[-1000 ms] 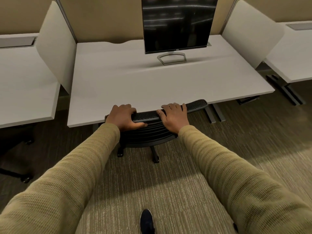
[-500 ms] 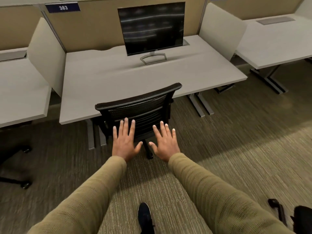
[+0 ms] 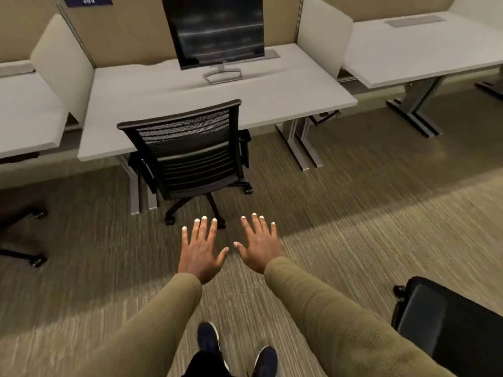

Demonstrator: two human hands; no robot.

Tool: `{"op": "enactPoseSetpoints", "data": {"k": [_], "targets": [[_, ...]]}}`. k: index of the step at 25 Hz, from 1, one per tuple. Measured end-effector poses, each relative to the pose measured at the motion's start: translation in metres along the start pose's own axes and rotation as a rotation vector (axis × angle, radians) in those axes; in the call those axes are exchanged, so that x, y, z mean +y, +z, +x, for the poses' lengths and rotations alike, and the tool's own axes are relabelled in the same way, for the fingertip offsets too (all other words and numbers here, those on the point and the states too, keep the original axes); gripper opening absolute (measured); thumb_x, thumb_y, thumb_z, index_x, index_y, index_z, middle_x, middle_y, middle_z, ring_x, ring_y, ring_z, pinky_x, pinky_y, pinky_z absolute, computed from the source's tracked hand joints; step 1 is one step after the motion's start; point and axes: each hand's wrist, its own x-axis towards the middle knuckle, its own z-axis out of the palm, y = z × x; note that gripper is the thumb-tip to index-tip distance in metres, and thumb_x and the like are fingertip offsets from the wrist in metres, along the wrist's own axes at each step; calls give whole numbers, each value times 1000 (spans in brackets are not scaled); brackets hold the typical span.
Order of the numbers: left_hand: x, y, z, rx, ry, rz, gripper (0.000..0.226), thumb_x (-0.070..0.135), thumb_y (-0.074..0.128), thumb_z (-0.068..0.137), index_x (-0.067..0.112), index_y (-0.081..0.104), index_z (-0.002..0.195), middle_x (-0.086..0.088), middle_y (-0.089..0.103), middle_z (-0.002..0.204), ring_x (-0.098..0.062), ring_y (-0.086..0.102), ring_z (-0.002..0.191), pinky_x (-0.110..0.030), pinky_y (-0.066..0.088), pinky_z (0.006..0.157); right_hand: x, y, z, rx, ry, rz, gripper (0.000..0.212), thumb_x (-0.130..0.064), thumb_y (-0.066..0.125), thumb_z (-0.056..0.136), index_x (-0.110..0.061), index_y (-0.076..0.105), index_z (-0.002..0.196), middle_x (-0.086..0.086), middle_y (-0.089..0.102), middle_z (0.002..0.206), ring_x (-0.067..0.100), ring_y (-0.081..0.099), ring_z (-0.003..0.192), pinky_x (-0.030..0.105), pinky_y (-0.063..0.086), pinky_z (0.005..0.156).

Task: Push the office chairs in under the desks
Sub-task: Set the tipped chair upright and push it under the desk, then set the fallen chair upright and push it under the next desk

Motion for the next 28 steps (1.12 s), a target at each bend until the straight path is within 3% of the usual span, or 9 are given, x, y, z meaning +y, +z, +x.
{"op": "enactPoseSetpoints", "data": {"k": [10, 17, 22, 28], "targets": [[47, 11, -109, -10, 4, 73, 86, 71, 20, 96, 21, -5, 161, -10, -7, 169, -26, -11, 155, -52, -17, 120, 11, 23, -111, 17, -9, 13, 76, -61, 31, 100, -21, 5, 160, 12, 5, 168, 31, 2, 155, 57, 2, 121], [88, 34, -246, -2, 7, 62, 85, 71, 16, 96, 21, -4, 161, -8, -6, 169, -26, -10, 156, -53, -12, 123, 6, 34, -235, 83, -88, -35, 76, -61, 32, 100, -21, 8, 160, 12, 9, 168, 31, 6, 154, 57, 4, 122], [139, 55, -343, -80, 23, 46, 86, 72, 10, 94, 20, -7, 161, -8, -6, 170, -26, -10, 156, -56, -9, 123, 20, 40, -349, 66, -92, -43, 77, -61, 34, 100, -20, 9, 160, 12, 12, 167, 31, 9, 154, 58, 4, 122], [216, 48, -394, -46, 82, 5, 87, 71, 9, 92, 20, -4, 161, -8, -3, 170, -25, -8, 156, -53, -12, 123, 61, 23, -443, 70, -60, -49, 76, -59, 33, 101, -21, 6, 161, 11, 7, 168, 31, 4, 155, 58, 1, 122]]}}
